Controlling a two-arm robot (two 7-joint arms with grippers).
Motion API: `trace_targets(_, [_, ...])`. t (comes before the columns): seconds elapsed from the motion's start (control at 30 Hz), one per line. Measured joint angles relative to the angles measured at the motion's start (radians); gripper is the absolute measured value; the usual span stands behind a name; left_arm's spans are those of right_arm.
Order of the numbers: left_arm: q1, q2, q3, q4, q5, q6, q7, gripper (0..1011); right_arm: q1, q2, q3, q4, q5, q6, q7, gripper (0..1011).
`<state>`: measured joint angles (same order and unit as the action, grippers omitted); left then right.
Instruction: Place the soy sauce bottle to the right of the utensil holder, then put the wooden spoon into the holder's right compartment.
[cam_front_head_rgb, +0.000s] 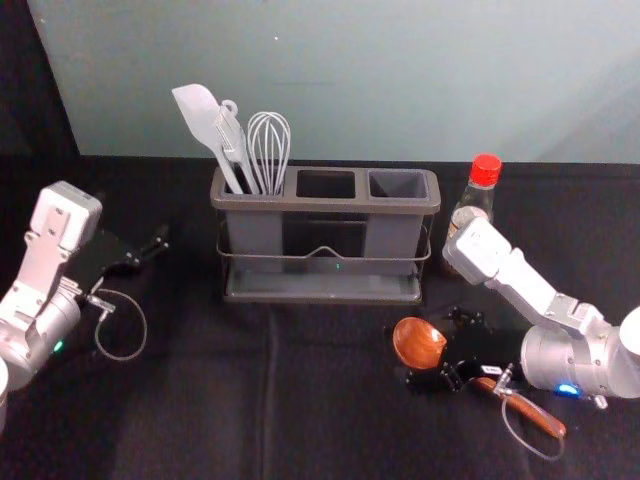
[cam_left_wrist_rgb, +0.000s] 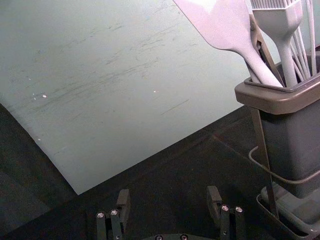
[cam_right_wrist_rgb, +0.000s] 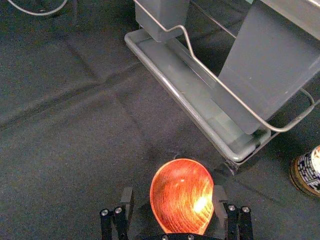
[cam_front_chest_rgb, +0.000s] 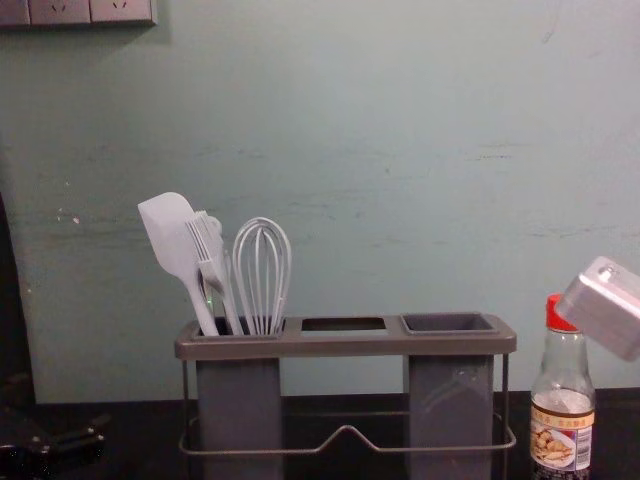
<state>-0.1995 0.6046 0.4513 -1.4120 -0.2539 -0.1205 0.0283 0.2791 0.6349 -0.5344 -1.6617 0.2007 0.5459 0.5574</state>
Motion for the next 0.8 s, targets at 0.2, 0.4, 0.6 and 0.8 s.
trace_targets(0.2, [0.0,0.0,0.0,0.0,0.0,0.0,0.0,1005,0.013,-0.015,-0.008,0.018,-0.009,0.003,0.0,1004])
trace_targets(0.4, [0.0,0.0,0.0,0.0,0.0,0.0,0.0,1005,0.02,-0.024,-0.013,0.031,-0.019,0.003,0.0,1004])
trace_targets(0.6, [0.0,0.0,0.0,0.0,0.0,0.0,0.0,1005,0.015,-0.034,-0.005,0.037,-0.02,0.006,-0.01,1004])
trace_targets(0.8, [0.0,0.0,0.0,0.0,0.0,0.0,0.0,1005,0.01,-0.034,0.002,0.033,-0.024,0.0,-0.014,1004])
